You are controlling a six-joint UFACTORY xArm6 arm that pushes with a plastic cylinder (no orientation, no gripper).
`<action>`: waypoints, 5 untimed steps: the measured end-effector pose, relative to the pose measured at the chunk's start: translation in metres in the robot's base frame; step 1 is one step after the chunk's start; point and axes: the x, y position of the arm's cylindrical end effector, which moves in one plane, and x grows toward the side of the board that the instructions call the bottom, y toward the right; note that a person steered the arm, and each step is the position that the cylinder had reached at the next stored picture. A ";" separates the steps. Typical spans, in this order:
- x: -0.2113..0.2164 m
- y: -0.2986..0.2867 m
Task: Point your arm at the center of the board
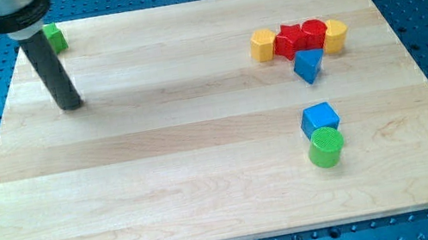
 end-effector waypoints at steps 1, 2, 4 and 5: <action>0.003 0.042; 0.003 0.090; 0.003 0.153; 0.007 0.165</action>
